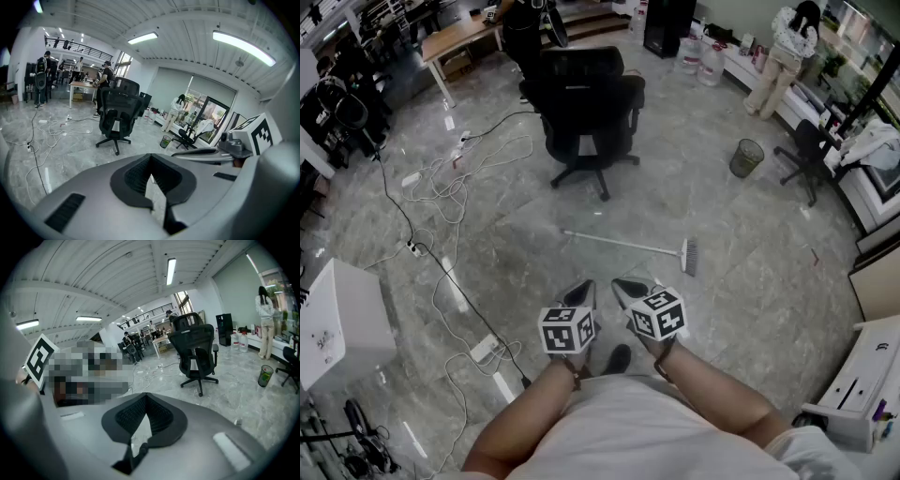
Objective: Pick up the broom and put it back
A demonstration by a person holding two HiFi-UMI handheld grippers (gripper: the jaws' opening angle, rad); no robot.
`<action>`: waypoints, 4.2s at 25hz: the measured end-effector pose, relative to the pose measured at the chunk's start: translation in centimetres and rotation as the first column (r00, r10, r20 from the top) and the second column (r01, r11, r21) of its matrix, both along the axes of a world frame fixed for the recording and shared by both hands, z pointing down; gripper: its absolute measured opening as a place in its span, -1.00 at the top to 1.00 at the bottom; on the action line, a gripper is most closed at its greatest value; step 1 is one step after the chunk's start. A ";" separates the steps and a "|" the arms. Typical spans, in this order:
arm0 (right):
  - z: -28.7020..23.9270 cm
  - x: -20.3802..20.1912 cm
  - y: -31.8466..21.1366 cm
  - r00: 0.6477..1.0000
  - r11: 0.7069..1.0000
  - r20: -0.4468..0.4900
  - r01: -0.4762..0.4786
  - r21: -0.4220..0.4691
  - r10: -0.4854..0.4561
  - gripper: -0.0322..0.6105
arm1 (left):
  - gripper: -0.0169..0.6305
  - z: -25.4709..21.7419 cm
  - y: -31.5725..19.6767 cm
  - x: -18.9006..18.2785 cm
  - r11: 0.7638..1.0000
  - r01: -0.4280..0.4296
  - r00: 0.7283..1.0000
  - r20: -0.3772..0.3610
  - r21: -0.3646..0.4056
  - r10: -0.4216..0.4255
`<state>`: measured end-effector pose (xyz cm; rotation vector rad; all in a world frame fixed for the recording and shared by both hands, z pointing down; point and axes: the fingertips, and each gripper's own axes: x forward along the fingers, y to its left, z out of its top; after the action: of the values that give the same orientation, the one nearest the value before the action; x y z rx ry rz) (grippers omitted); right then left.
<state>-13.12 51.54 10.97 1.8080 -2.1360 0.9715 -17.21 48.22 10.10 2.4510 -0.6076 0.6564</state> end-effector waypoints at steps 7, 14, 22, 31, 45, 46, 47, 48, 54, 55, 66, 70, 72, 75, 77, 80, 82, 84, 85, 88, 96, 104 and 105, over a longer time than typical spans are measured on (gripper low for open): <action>-0.2 0.8 -0.3 1.000 1.000 0.005 -0.010 0.004 0.010 0.90 | 0.93 0.1 -0.4 0.5 1.000 0.004 1.000 0.007 -0.005 -0.004; -0.3 1.6 -1.0 1.000 1.000 0.024 -0.021 0.022 0.020 0.90 | 0.93 0.4 -1.1 1.1 1.000 0.000 1.000 0.018 -0.002 0.000; -1.1 3.6 -2.9 0.999 0.999 0.010 -0.041 0.035 0.040 0.90 | 0.93 0.0 -3.8 2.3 1.000 0.003 1.000 0.013 0.012 -0.003; -0.2 7.1 -9.7 0.998 0.998 -0.009 -0.061 0.032 0.061 0.90 | 0.93 0.8 -11.8 6.2 1.000 -0.008 1.000 -0.004 0.020 0.008; 5.5 12.9 -34.2 0.996 0.991 -0.021 -0.084 -0.099 0.083 0.90 | 0.93 8.1 -35.5 13.0 0.988 -0.118 0.990 0.069 -0.103 0.126; 6.2 13.2 -35.4 0.996 0.990 -0.028 -0.084 -0.110 0.082 0.90 | 0.93 9.0 -36.6 13.2 0.985 -0.122 0.988 0.080 -0.119 0.132; 7.0 13.4 -36.6 0.996 0.989 -0.027 -0.084 -0.123 0.082 0.90 | 0.93 10.0 -37.6 13.3 0.983 -0.120 0.987 0.090 -0.137 0.133; 8.1 13.7 -37.5 0.997 0.987 -0.019 -0.083 -0.138 0.081 0.90 | 0.93 11.1 -38.5 13.4 0.981 -0.114 0.987 0.099 -0.159 0.130; 18.2 16.6 -42.3 1.000 0.982 0.028 0.003 -0.191 0.002 0.90 | 0.93 20.7 -42.2 15.6 0.965 -0.071 0.986 0.129 -0.254 0.107; 20.7 17.0 -42.8 0.999 0.979 0.043 0.026 -0.204 -0.018 0.90 | 0.93 23.0 -42.5 15.8 0.959 -0.053 0.986 0.135 -0.279 0.094; 47.3 17.1 -49.5 0.889 0.837 0.042 0.445 -0.319 -0.456 0.89 | 0.93 43.0 -46.5 13.4 0.909 0.144 0.982 0.172 -0.392 -0.082; 59.0 15.3 -51.5 0.818 0.754 0.014 0.536 -0.380 -0.575 0.74 | 0.93 50.8 -48.6 10.4 0.894 0.222 0.969 0.192 -0.389 -0.157; 64.9 14.6 -52.4 0.792 0.720 0.005 0.557 -0.415 -0.610 0.63 | 0.93 54.2 -50.0 9.0 0.892 0.254 0.961 0.199 -0.375 -0.190; 73.1 13.4 -53.9 0.763 0.679 -0.013 0.569 -0.464 -0.647 0.50 | 0.93 59.1 -51.4 7.0 0.875 0.290 0.954 0.192 -0.387 -0.231; 78.4 12.6 -54.6 0.749 0.656 -0.018 0.568 -0.497 -0.663 0.43 | 0.93 62.0 -51.8 5.7 0.864 0.306 0.950 0.187 -0.399 -0.250; 85.6 11.8 -55.1 0.724 0.614 -0.030 0.561 -0.555 -0.689 0.40 | 0.93 65.7 -52.5 3.5 0.858 0.330 0.943 0.186 -0.393 -0.277; 89.8 11.7 -55.2 0.701 0.584 -0.049 0.552 -0.594 -0.712 0.40 | 0.93 67.9 -52.8 2.0 0.850 0.350 0.936 0.185 -0.394 -0.299; 93.5 11.8 -55.3 0.671 0.557 -0.071 0.545 -0.626 -0.738 0.40 | 0.93 69.8 -53.0 0.6 0.844 0.364 0.931 0.188 -0.394 -0.314; 95.2 11.9 -55.4 0.654 0.543 -0.083 0.544 -0.639 -0.752 0.40 | 0.93 70.7 -53.0 0.0 0.842 0.370 0.928 0.191 -0.393 -0.318; 98.9 12.2 -55.8 0.594 0.500 -0.112 0.544 -0.674 -0.797 0.40 | 0.93 72.9 -53.0 -1.6 0.836 0.385 0.922 0.202 -0.392 -0.330; 103.1 12.8 -54.7 0.511 0.469 -0.197 0.482 -0.740 -0.836 0.52 | 0.93 75.1 -53.7 -2.9 0.832 0.397 0.917 0.196 -0.386 -0.347; 100.4 11.9 -54.8 0.570 0.501 -0.163 0.508 -0.700 -0.806 0.62 | 0.93 73.4 -55.2 -2.3 0.845 0.396 0.918 0.177 -0.358 -0.355; 99.1 11.5 -54.9 0.574 0.514 -0.166 0.519 -0.683 -0.802 0.62 | 0.93 72.8 -55.3 -2.2 0.847 0.396 0.918 0.173 -0.355 -0.357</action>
<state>-1.64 -3.40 110.09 0.6535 -1.7073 0.7202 -19.37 -7.10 82.87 1.8708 -0.8817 0.6641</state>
